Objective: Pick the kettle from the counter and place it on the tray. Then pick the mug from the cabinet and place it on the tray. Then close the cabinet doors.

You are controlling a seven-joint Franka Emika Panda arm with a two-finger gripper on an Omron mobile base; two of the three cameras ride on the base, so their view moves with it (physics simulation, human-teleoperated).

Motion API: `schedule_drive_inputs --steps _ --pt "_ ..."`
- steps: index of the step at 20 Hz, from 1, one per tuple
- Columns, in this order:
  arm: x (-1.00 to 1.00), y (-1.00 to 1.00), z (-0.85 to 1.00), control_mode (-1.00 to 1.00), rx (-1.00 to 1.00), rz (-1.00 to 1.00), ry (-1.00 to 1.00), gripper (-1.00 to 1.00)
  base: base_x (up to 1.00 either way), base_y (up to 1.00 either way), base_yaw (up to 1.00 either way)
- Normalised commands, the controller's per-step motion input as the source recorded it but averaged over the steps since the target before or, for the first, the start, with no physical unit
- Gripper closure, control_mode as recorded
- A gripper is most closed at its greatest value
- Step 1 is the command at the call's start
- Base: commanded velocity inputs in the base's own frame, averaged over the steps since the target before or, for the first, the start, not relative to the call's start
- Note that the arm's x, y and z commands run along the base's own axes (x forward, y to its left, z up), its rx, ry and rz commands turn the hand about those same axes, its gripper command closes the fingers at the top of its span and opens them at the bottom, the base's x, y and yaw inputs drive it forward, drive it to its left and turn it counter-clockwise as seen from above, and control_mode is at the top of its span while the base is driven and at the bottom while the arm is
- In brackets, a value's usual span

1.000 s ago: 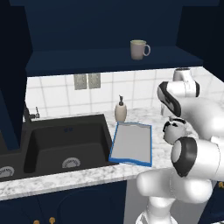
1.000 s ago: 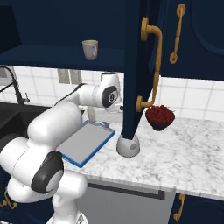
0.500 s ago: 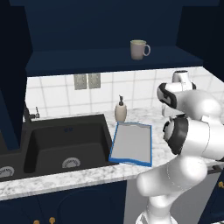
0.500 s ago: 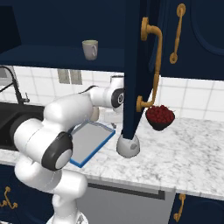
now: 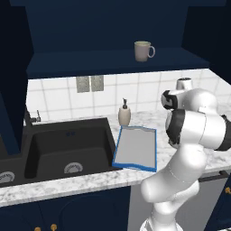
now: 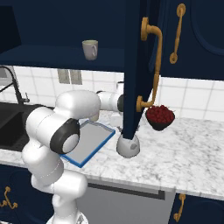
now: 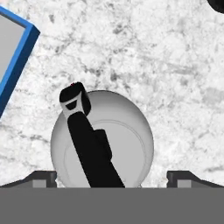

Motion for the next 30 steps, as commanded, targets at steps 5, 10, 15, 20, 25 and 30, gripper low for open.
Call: schedule_drive_inputs --steps 5,10,15,20,25,30 --pt "0.15 -0.06 -0.24 -1.00 0.00 0.05 0.02 -1.00 0.00 0.00 0.00" --pt "-0.06 0.00 -0.30 -1.00 0.00 0.04 0.00 1.00 0.00 0.00 0.00" --pt "-0.23 0.00 -0.07 -1.00 -0.01 0.01 -0.06 1.00 0.00 0.00 0.00" --pt "-0.39 0.06 -0.06 -1.00 -0.01 0.00 -0.01 1.00 0.00 0.00 0.00" --pt "-0.45 0.47 0.00 -1.00 0.00 0.01 -0.11 1.00 0.00 0.00 0.00" --pt "-0.08 0.90 0.03 -1.00 -0.02 0.07 -0.18 1.00 0.00 0.00 0.00"
